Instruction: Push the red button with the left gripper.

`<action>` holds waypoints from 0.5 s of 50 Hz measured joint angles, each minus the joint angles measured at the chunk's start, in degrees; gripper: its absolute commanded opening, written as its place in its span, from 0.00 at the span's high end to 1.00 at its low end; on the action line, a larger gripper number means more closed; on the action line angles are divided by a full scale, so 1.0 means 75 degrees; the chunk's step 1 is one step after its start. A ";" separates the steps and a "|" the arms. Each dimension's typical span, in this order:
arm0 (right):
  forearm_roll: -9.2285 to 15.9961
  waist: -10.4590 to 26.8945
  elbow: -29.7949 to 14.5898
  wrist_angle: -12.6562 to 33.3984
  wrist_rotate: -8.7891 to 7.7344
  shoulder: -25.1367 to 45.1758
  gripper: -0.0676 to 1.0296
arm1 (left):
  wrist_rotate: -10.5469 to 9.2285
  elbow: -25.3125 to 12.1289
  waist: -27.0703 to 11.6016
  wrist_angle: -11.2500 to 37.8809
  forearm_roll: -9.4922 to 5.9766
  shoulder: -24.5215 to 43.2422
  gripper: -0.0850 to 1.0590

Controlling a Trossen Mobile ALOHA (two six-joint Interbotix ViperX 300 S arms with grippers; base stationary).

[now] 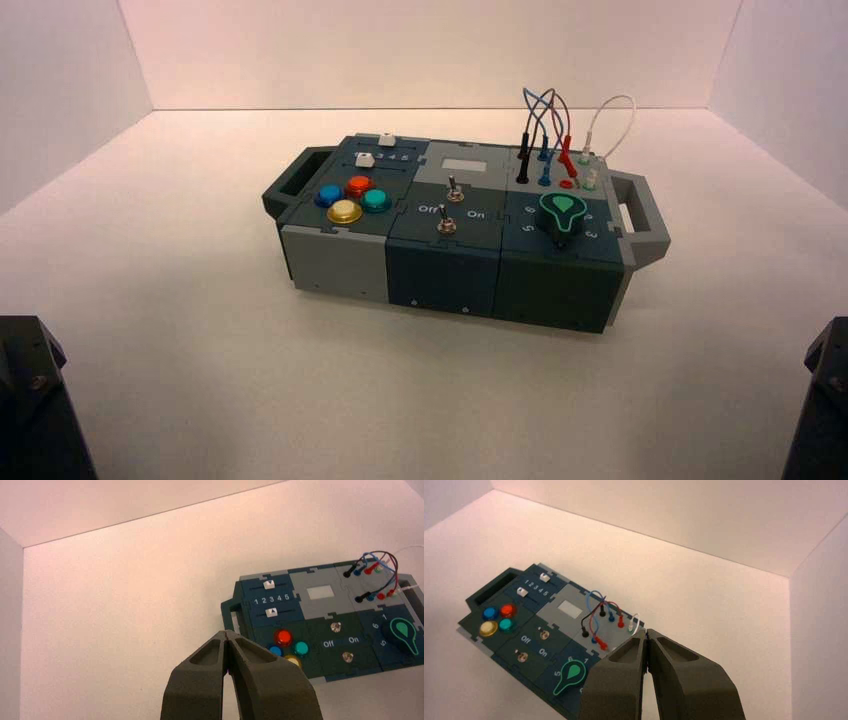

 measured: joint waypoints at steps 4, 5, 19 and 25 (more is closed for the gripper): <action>0.0000 0.0141 0.0000 0.0023 0.0000 0.0023 0.96 | -0.0012 0.0000 -0.0094 0.0035 0.0000 0.0000 0.95; 0.0000 0.0187 -0.0012 0.0047 0.0000 0.0035 0.96 | 0.0000 0.0000 -0.0117 0.0035 -0.0012 0.0000 0.95; 0.0094 0.0340 -0.0270 0.0387 -0.0012 0.0199 0.96 | -0.0012 0.0023 -0.0410 0.0105 -0.0035 0.0059 0.95; 0.0258 0.0375 -0.0328 0.0410 -0.0012 0.0258 0.96 | -0.0012 0.0141 -0.0469 0.0105 -0.0047 0.0094 0.95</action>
